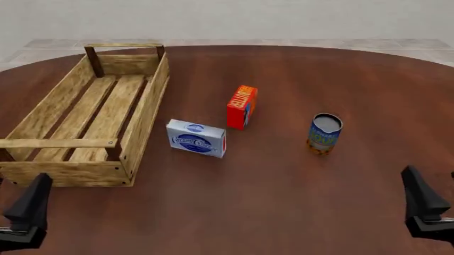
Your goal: Pick up the cream cheese and put it in the tray.
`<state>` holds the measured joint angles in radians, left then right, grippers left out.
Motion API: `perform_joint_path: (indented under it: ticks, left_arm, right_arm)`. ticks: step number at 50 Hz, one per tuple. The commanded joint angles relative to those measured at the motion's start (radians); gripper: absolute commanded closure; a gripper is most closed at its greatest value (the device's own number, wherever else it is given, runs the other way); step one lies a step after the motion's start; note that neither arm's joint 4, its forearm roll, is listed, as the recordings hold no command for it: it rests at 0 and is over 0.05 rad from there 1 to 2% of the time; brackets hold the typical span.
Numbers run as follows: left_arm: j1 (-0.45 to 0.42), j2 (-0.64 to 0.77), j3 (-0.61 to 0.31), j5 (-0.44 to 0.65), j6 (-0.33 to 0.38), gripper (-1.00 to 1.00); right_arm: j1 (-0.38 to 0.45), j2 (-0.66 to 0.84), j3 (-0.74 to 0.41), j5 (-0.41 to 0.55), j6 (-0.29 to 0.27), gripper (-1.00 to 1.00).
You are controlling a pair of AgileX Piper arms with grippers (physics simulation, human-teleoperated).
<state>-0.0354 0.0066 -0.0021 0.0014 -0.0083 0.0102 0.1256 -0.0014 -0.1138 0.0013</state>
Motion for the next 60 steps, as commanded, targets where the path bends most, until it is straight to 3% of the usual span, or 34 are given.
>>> perform_joint_path:
  ticks: [1, 8, 15, 18, 27, 36, 42, 46, 47, 51, 60]
  left_arm:
    - [0.034, 0.011, -0.015, 0.009, -0.02, -1.0]
    - [0.005, -0.002, -0.024, 0.016, 0.033, -1.0]
    - [0.003, 0.022, -0.034, 0.014, 0.005, -1.0]
    - [-0.001, 0.028, -0.085, 0.039, 0.023, -1.0]
    - [0.0, 0.093, -0.194, 0.07, -0.013, -1.0]
    - [-0.023, 0.217, -0.317, 0.063, -0.042, -1.0]
    - [-0.058, 0.353, -0.382, 0.039, -0.002, -1.0]
    - [-0.08, 0.429, -0.431, 0.028, -0.012, -1.0]
    - [-0.1, 0.465, -0.455, 0.02, 0.032, -1.0]
    - [-0.1, 0.526, -0.487, 0.006, 0.004, -1.0]
    - [-0.112, 0.665, -0.552, -0.012, 0.019, -1.0]
  right_arm:
    - [-0.01, -0.125, -0.001, 0.116, 0.001, -1.0]
    - [-0.012, -0.125, 0.0, 0.113, 0.003, -1.0]
    - [-0.011, -0.125, 0.0, 0.116, 0.004, -1.0]
    - [-0.011, -0.125, 0.0, 0.118, 0.006, -1.0]
    - [-0.011, -0.125, 0.0, 0.119, 0.006, -1.0]
    - [-0.011, -0.125, 0.001, 0.12, 0.007, -1.0]
    - [-0.012, -0.125, 0.0, 0.12, 0.007, -1.0]
    - [-0.012, -0.125, 0.0, 0.119, 0.008, -1.0]
    - [-0.012, -0.125, 0.0, 0.119, 0.009, -1.0]
    - [-0.013, -0.126, 0.001, 0.12, 0.01, -1.0]
    - [-0.013, -0.126, 0.001, 0.12, 0.009, -1.0]
